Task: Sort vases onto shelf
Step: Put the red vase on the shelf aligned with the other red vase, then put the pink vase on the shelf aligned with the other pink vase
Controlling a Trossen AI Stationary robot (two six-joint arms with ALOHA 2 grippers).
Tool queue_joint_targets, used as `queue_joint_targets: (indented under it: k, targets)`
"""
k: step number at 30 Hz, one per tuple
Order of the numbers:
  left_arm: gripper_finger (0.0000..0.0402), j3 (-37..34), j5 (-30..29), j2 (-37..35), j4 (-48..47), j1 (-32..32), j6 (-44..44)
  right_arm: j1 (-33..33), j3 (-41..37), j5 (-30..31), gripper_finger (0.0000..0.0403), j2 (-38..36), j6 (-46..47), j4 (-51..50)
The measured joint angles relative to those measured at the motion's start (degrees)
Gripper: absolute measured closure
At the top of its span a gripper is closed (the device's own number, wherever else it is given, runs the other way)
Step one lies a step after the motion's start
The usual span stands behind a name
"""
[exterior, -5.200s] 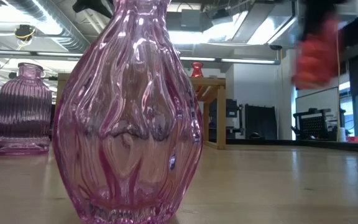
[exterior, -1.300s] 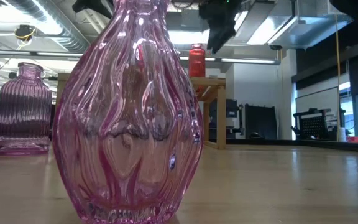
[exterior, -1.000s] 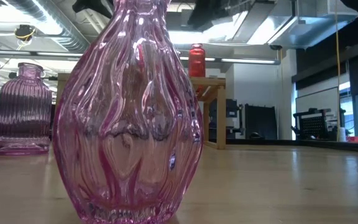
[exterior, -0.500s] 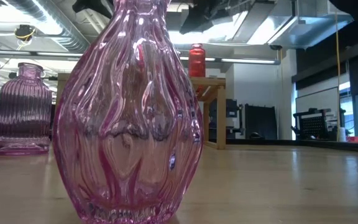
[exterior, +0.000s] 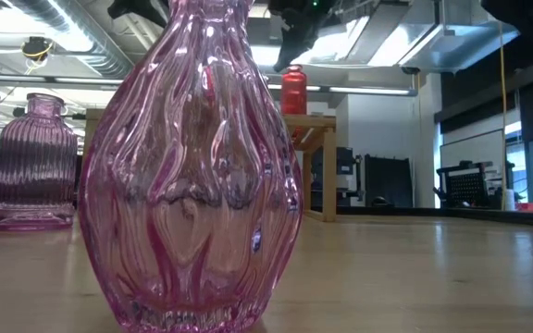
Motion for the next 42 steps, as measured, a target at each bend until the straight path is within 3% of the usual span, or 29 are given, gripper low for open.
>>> queue_joint_targets:
  k: [15,21,27,33,38,42]
  targets:
    - [0.0233,0.0,0.0,0.0,0.0,0.0,0.0,0.0,0.0,1.0,0.0403,-0.1,0.1,-1.9]
    - [0.0233,0.0,0.0,0.0,0.0,0.0,0.0,1.0,1.6,-3.0,0.0402,-0.6,0.0,2.8]
    - [0.0233,0.0,0.0,0.0,0.0,0.0,0.0,6.4,2.9,-8.9,0.0401,-1.8,0.1,5.7]
    - [0.0233,0.0,0.0,0.0,0.0,0.0,0.0,16.5,2.7,-14.5,0.0398,1.0,0.8,8.0]
    - [0.0233,0.0,0.0,0.0,0.0,0.0,0.0,23.3,1.4,-16.7,0.035,5.1,3.3,13.6]
    - [0.0233,0.0,0.0,0.0,0.0,0.0,0.0,26.3,1.0,-19.7,0.0286,8.0,5.2,3.8]
